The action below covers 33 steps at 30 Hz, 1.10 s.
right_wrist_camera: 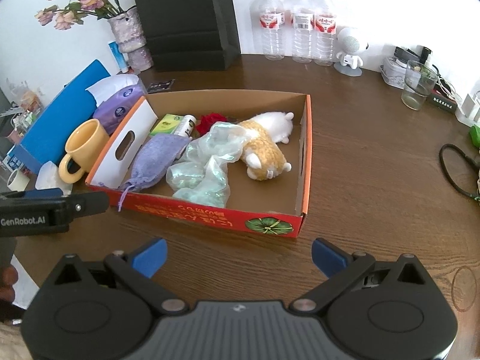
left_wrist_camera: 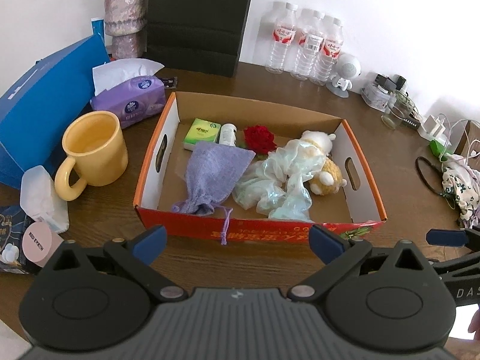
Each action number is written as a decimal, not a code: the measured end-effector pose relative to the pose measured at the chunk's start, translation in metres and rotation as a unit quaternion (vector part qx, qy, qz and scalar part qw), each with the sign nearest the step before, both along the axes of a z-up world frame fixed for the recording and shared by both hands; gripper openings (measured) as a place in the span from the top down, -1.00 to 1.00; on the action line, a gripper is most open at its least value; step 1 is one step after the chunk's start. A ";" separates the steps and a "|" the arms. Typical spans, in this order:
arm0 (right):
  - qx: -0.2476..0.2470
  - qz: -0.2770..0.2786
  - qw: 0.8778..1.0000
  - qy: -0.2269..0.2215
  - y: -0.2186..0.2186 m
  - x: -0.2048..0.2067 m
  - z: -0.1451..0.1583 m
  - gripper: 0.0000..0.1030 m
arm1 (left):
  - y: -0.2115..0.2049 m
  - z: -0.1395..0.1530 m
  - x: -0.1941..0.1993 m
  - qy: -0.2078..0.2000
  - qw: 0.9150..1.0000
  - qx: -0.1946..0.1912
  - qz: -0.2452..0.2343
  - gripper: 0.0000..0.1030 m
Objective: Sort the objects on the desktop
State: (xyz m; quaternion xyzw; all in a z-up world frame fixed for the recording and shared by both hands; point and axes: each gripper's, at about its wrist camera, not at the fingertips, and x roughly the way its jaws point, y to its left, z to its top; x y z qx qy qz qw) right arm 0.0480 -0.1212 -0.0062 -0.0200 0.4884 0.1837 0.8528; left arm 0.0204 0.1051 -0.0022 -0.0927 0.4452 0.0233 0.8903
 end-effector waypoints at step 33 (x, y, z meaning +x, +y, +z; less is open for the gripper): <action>0.004 -0.007 1.000 0.014 -0.003 0.003 -0.008 -1.00 | -0.007 -0.004 0.002 0.011 0.999 -0.024 -0.019 -1.00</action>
